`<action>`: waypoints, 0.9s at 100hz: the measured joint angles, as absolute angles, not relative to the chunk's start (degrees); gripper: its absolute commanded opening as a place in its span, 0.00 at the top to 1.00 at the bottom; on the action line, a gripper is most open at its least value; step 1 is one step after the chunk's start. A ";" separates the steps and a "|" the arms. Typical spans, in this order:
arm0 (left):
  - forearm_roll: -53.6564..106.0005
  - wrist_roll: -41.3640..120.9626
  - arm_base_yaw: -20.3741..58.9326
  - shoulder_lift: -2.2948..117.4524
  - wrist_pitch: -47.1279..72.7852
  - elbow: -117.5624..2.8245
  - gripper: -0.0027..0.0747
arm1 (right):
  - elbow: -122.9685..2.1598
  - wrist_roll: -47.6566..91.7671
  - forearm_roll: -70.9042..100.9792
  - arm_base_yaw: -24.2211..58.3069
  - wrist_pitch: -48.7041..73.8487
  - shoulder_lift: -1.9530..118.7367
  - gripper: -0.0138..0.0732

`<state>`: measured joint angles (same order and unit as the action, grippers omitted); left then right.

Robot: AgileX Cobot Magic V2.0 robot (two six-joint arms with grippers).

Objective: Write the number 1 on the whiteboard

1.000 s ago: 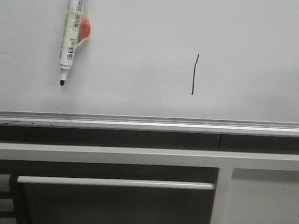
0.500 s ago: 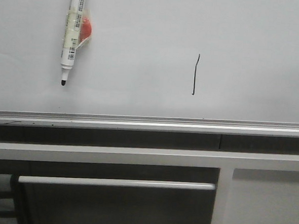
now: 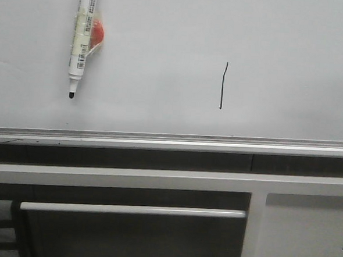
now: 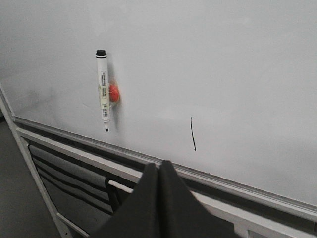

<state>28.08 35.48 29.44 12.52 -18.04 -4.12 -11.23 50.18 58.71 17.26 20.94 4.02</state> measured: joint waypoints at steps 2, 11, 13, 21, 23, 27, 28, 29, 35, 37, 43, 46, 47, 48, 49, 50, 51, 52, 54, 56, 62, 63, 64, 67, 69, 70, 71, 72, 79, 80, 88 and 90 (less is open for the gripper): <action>25.64 32.89 28.05 11.92 -16.52 -3.77 0.99 | -11.23 50.18 58.71 17.26 20.94 4.02 0.91; 17.17 23.55 22.78 9.44 -10.77 -2.62 0.99 | -11.23 50.18 58.71 17.26 20.94 4.02 0.91; 16.05 21.75 21.70 8.90 -9.50 -2.45 0.99 | -11.23 50.18 58.71 17.26 20.94 4.02 0.91; 10.48 15.94 17.96 7.13 -4.95 -1.73 0.99 | -11.23 50.18 58.71 17.26 20.94 4.02 0.91; 9.45 14.62 16.98 6.72 -3.92 -1.50 0.99 | -11.23 50.18 58.71 17.26 20.94 4.02 0.91; 8.12 12.38 15.08 5.87 -2.46 -1.27 0.99 | -11.23 50.18 58.71 17.26 20.94 4.02 0.91; 7.70 12.05 14.77 5.72 -1.96 -1.11 0.99 | -11.23 50.18 58.71 17.26 20.94 4.02 0.91; 7.48 11.44 14.16 5.43 -1.73 -0.94 0.99 | -11.23 50.18 58.71 17.26 20.94 4.02 0.91; 6.05 9.43 11.95 4.11 0.00 -0.11 0.99 | -11.23 50.18 58.71 17.26 20.94 4.02 0.91; 5.73 8.86 11.20 3.59 0.66 0.03 0.99 | -11.23 50.18 58.71 17.26 20.94 4.02 0.91; 5.17 7.35 9.22 2.23 1.73 0.16 0.99 | -11.23 50.18 58.71 17.26 20.94 4.02 0.91; 4.94 6.79 8.49 1.36 1.71 0.16 0.99 | -11.23 50.18 58.71 17.26 20.94 4.02 0.91; 4.94 6.66 8.32 1.18 1.85 0.16 0.99 | -11.23 50.18 58.71 17.26 20.94 4.02 0.91; 4.86 6.47 8.00 0.83 1.85 0.16 0.99 | -11.23 50.18 58.71 17.26 20.94 4.02 0.91; 4.86 6.34 7.84 0.67 1.95 0.16 0.99 | -11.23 50.18 58.71 17.26 20.94 4.02 0.91; 4.86 6.20 7.53 0.37 2.00 0.16 0.99 | -11.23 50.18 58.71 17.26 20.94 4.02 0.91; 4.82 6.05 7.38 0.23 1.99 0.16 0.99 | -11.23 50.18 58.71 17.26 20.94 4.02 0.91; 4.72 5.87 7.24 0.10 2.16 0.16 0.99 | -11.23 50.18 58.71 17.26 20.94 4.02 0.91; 4.73 5.58 6.85 -0.11 2.52 0.16 0.99 | -11.23 50.18 58.71 17.26 20.94 4.02 0.91; 4.69 5.45 6.51 -0.23 2.96 0.16 0.99 | -11.23 50.18 58.71 17.26 20.94 4.02 0.91; 4.54 4.98 5.81 -0.23 4.40 0.16 0.99 | -11.23 50.18 58.71 17.26 20.94 4.02 0.91; 4.54 4.98 5.67 -0.23 4.76 0.16 0.99 | -11.23 50.18 58.71 17.26 20.94 4.02 0.91; 4.54 4.98 5.66 -0.23 4.94 0.16 0.99 | -11.23 50.18 58.71 17.26 20.94 4.02 0.91; 4.54 4.87 5.57 -0.23 5.35 0.16 0.99 | -11.23 50.18 58.71 17.26 20.94 4.02 0.91; 4.45 4.77 5.52 -0.23 5.61 0.16 0.99 | -11.23 50.18 58.71 17.26 20.94 4.02 0.91; 4.45 4.77 5.52 -0.23 5.61 0.16 0.99 | -11.23 50.07 58.71 17.26 20.94 4.02 0.91; 4.45 4.67 5.52 -0.23 5.61 0.16 0.99 | -11.23 50.13 58.71 17.26 20.94 4.02 0.91; 4.45 4.74 5.52 -0.23 5.61 0.16 0.99 | -11.23 50.13 58.71 17.26 20.94 4.02 0.91; 4.45 4.63 5.52 -0.23 5.61 0.16 0.99 | -11.21 50.13 58.71 17.26 20.94 4.02 0.91; 4.45 4.63 5.52 -0.23 5.61 0.16 0.99 | -11.21 50.13 58.71 17.26 20.94 4.02 0.91; 4.74 4.63 5.52 -0.23 5.61 0.16 0.99 | -11.10 50.13 58.71 17.26 20.94 4.02 0.91; 4.80 4.63 5.52 -0.23 5.61 0.16 0.99 | -11.10 50.13 58.71 17.26 20.94 4.02 0.91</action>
<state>4.80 4.63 5.52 -0.23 5.61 0.16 -11.10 50.13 58.71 17.26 20.94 4.02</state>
